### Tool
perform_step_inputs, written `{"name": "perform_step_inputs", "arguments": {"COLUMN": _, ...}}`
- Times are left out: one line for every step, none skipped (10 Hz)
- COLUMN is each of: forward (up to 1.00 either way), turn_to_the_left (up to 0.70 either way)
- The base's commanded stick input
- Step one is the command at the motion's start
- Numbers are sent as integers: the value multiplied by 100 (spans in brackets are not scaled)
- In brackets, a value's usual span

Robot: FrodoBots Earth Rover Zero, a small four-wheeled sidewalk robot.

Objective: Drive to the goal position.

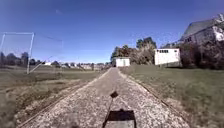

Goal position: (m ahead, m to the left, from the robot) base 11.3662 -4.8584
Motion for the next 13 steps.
{"name": "perform_step_inputs", "arguments": {"forward": 70, "turn_to_the_left": -31}}
{"name": "perform_step_inputs", "arguments": {"forward": 70, "turn_to_the_left": -27}}
{"name": "perform_step_inputs", "arguments": {"forward": 70, "turn_to_the_left": -5}}
{"name": "perform_step_inputs", "arguments": {"forward": 70, "turn_to_the_left": -1}}
{"name": "perform_step_inputs", "arguments": {"forward": 70, "turn_to_the_left": 0}}
{"name": "perform_step_inputs", "arguments": {"forward": 70, "turn_to_the_left": 0}}
{"name": "perform_step_inputs", "arguments": {"forward": 70, "turn_to_the_left": 0}}
{"name": "perform_step_inputs", "arguments": {"forward": 70, "turn_to_the_left": 0}}
{"name": "perform_step_inputs", "arguments": {"forward": 70, "turn_to_the_left": 0}}
{"name": "perform_step_inputs", "arguments": {"forward": 70, "turn_to_the_left": 0}}
{"name": "perform_step_inputs", "arguments": {"forward": 70, "turn_to_the_left": 0}}
{"name": "perform_step_inputs", "arguments": {"forward": 70, "turn_to_the_left": 0}}
{"name": "perform_step_inputs", "arguments": {"forward": 70, "turn_to_the_left": 0}}
